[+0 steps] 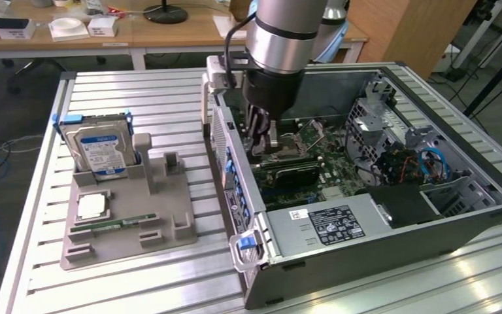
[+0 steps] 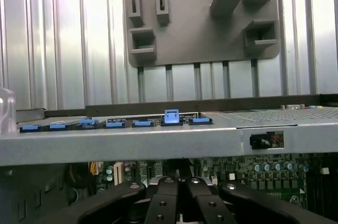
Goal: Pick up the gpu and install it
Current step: 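Press down on the gpu until it lock into place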
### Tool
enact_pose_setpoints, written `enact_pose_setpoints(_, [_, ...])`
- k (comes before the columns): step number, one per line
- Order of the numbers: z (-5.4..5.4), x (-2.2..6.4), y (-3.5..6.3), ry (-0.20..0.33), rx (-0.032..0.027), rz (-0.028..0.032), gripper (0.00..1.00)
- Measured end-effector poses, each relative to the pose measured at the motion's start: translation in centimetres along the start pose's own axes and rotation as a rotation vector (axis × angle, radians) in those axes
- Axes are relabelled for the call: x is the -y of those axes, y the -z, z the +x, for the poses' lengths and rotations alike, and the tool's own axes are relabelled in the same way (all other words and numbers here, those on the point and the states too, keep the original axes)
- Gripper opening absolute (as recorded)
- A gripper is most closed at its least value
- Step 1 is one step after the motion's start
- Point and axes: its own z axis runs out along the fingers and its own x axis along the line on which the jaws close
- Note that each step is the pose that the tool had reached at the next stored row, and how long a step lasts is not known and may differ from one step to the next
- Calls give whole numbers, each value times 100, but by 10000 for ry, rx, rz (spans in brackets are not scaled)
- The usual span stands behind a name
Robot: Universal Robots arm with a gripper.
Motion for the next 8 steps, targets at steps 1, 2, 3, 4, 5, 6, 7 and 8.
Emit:
enact_pose_setpoints(1, [0, -7, -2, -53, 5, -2, 11])
enact_pose_setpoints(2, [1, -13, -3, -112, 7, -5, 11])
enact_pose_setpoints(3, [1, -19, -5, -171, 11, -8, 11])
enact_pose_setpoints(4, [2, -26, -7, -234, 14, -11, 11])
enact_pose_setpoints(5, [2, -33, -8, -308, 19, -15, 11])
enact_pose_setpoints(6, [3, -36, -8, -379, 23, -18, 11])
enact_pose_setpoints(7, [3, -39, -8, -458, 29, -22, 11])
enact_pose_setpoints(8, [3, -42, -9, -534, 35, -24, 11])
